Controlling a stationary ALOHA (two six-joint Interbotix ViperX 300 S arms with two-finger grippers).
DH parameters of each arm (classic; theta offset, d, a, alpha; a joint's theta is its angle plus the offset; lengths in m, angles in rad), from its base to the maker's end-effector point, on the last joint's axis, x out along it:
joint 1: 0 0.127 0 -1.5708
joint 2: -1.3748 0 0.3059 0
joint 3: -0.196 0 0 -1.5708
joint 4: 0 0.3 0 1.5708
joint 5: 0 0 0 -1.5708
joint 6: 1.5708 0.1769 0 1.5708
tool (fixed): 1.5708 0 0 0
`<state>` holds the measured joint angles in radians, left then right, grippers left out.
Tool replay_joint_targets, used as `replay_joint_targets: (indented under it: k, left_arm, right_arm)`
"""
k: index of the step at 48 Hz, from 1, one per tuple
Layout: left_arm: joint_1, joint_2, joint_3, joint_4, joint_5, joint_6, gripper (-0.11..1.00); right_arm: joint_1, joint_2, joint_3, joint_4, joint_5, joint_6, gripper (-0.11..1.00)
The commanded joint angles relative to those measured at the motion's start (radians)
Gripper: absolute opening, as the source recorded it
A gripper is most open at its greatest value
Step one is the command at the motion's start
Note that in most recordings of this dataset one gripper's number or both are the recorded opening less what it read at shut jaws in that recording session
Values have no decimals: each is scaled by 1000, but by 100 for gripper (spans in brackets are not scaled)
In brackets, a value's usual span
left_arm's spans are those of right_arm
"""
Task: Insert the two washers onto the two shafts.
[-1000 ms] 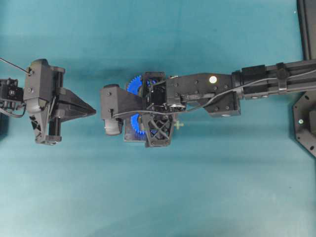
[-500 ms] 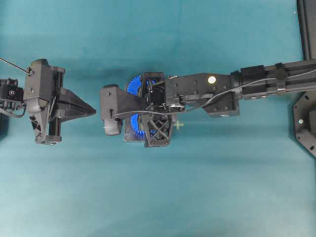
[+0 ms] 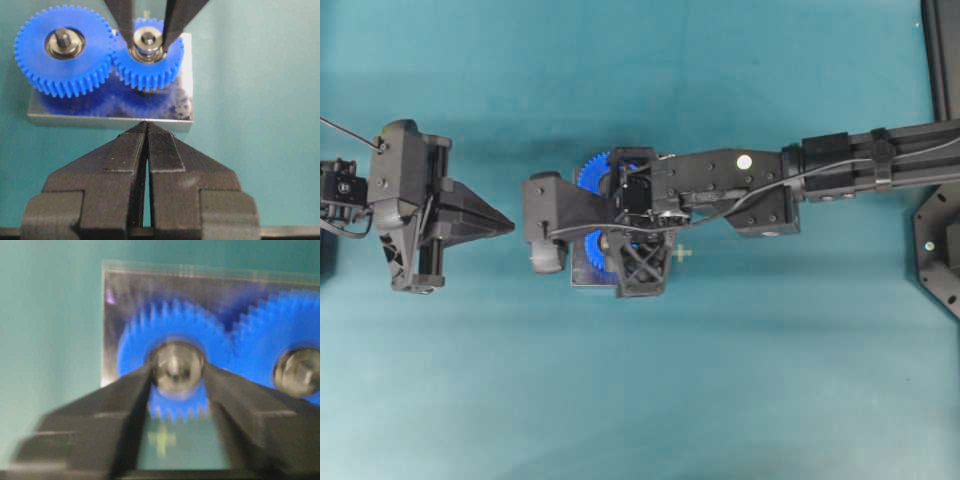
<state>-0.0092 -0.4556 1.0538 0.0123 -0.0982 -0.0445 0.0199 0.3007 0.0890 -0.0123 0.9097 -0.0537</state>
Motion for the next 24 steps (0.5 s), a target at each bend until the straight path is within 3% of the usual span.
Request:
replay_joint_targets:
  k: [1, 4, 24]
  left_arm:
    - [0, -5, -14, 3, -9, 0, 0]
    - [0, -5, -15, 3, -9, 0, 0]
    - [-2, -5, -12, 3, -9, 2, 0]
  right_arm:
    - [-2, -28, -26, 2, 9, 3, 70]
    - [-2, -37, -26, 2, 17, 2, 81]
    - [-18, -155, 26, 2, 25, 6, 76]
